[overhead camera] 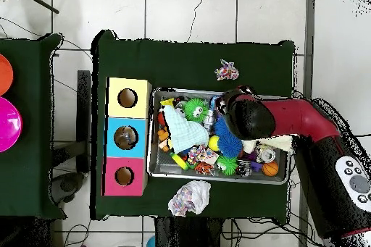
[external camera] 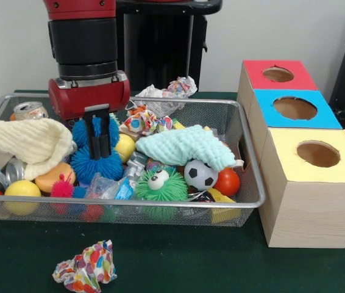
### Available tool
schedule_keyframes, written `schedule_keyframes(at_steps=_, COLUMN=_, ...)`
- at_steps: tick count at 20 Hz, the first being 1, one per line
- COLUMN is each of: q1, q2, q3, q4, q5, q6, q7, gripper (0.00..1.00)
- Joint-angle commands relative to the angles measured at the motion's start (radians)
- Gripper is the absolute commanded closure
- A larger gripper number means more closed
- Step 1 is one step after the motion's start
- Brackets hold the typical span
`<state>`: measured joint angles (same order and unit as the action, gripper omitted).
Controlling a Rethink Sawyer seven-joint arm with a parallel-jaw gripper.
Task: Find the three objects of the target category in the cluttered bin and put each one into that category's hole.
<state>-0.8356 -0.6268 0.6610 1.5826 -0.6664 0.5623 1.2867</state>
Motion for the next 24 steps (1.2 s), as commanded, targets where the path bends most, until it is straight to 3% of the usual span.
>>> schedule_keyframes(at_steps=1, q1=0.020, q2=0.023, q3=-0.014, q4=0.000, q5=-0.025, q6=0.077, q7=-0.081, gripper=1.00)
schedule_keyframes(at_steps=6, q1=0.021, q2=0.029, q3=-0.019, q4=0.000, q5=-0.019, q6=0.063, q7=-0.058, gripper=1.00)
schedule_keyframes(at_steps=7, q1=0.020, q2=0.030, q3=-0.021, q4=0.002, q5=-0.020, q6=0.059, q7=-0.055, gripper=0.00)
schedule_keyframes(at_steps=12, q1=0.022, q2=0.035, q3=-0.026, q4=0.001, q5=-0.021, q6=0.044, q7=-0.038, gripper=0.00)
schedule_keyframes(at_steps=24, q1=0.014, q2=0.054, q3=-0.005, q4=-0.010, q5=-0.036, q6=0.061, q7=-0.108, gripper=0.00)
